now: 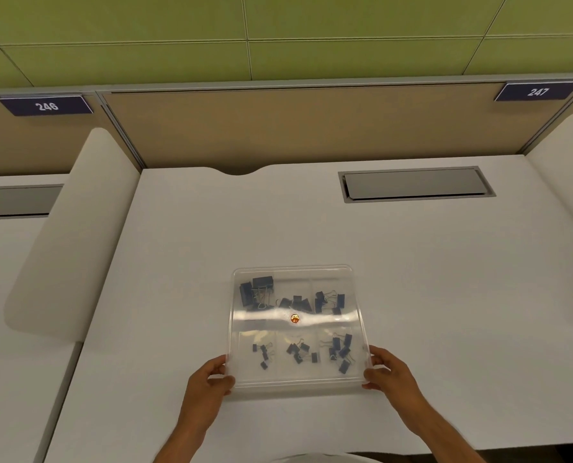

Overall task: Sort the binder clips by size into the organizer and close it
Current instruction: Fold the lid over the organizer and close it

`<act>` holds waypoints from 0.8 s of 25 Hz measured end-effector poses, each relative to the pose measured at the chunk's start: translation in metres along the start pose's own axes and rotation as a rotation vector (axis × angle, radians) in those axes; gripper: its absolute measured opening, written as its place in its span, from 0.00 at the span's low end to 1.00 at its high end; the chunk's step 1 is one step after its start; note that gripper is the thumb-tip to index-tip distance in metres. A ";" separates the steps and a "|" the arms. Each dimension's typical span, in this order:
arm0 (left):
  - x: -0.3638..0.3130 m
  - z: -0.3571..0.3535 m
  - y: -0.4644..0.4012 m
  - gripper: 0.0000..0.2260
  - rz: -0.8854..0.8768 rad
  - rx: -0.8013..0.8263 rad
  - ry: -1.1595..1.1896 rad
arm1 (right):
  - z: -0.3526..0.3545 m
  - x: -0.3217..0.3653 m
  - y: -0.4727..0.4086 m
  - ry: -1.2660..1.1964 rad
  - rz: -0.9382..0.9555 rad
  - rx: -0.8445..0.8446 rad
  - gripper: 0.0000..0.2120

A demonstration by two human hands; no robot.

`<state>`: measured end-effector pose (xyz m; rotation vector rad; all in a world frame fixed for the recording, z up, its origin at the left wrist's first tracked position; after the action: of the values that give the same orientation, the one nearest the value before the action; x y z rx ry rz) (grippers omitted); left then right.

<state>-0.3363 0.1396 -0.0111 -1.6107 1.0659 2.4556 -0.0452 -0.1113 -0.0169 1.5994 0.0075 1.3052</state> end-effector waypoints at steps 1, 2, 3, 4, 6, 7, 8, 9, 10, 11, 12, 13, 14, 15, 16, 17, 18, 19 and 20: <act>0.001 0.001 -0.001 0.18 0.005 0.013 -0.007 | 0.000 -0.001 0.000 -0.005 0.001 0.005 0.19; 0.002 0.002 -0.003 0.19 0.009 0.020 -0.017 | 0.000 -0.002 -0.001 -0.015 0.001 0.006 0.19; 0.003 0.003 -0.005 0.19 0.008 0.023 -0.030 | 0.001 -0.002 -0.001 -0.018 0.004 0.009 0.18; 0.003 0.003 -0.005 0.19 0.004 0.027 -0.044 | 0.001 -0.003 -0.002 -0.019 0.006 0.016 0.18; 0.001 0.001 -0.005 0.18 -0.010 0.032 -0.082 | 0.001 -0.003 -0.003 0.004 0.030 0.041 0.18; 0.000 0.000 -0.005 0.17 -0.013 0.033 -0.105 | 0.001 -0.003 -0.003 0.032 0.043 0.052 0.19; -0.001 0.000 -0.004 0.17 -0.013 0.038 -0.127 | 0.002 -0.004 -0.005 0.061 0.050 0.058 0.19; -0.002 0.000 -0.005 0.17 -0.009 0.046 -0.146 | 0.003 -0.004 -0.006 0.089 0.052 0.062 0.20; -0.003 0.000 -0.005 0.17 0.001 0.059 -0.164 | 0.004 -0.004 -0.007 0.116 0.046 0.065 0.20; -0.005 0.001 -0.006 0.17 0.009 0.073 -0.189 | 0.004 -0.002 -0.008 0.147 0.037 0.065 0.20; -0.009 0.003 -0.008 0.18 0.019 0.089 -0.224 | 0.004 0.001 -0.009 0.190 0.032 0.055 0.21; -0.015 0.004 -0.011 0.20 0.020 0.113 -0.279 | 0.003 0.006 -0.010 0.248 0.041 0.037 0.23; -0.021 0.004 -0.015 0.22 0.013 0.141 -0.336 | 0.002 0.013 -0.013 0.310 0.066 0.006 0.24; -0.029 0.002 -0.020 0.25 -0.013 0.161 -0.377 | 0.000 0.023 -0.016 0.348 0.110 -0.027 0.25; -0.039 0.000 -0.026 0.27 -0.055 0.165 -0.390 | -0.003 0.032 -0.021 0.363 0.165 -0.058 0.25; -0.049 -0.003 -0.033 0.27 -0.099 0.151 -0.380 | -0.006 0.043 -0.029 0.359 0.218 -0.083 0.25; -0.060 -0.007 -0.041 0.27 -0.137 0.123 -0.356 | -0.010 0.055 -0.037 0.360 0.258 -0.107 0.25; -0.071 -0.012 -0.053 0.25 -0.161 0.081 -0.326 | -0.014 0.068 -0.046 0.361 0.278 -0.134 0.23; -0.083 -0.016 -0.065 0.23 -0.170 0.035 -0.302 | -0.017 0.081 -0.057 0.362 0.284 -0.168 0.21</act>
<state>-0.2606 0.2092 0.0188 -1.2115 0.8836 2.4474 0.0073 -0.0276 0.0006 1.2362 -0.1064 1.7550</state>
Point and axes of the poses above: each hand's wrist, its own y-axis away from the middle knuckle, its own z-axis out of the back of the hand, x = y × z, the point moved 2 cm from there along -y, towards the middle knuckle, and after that the axes turned 5 degrees about -z, right-handed, at the moved point
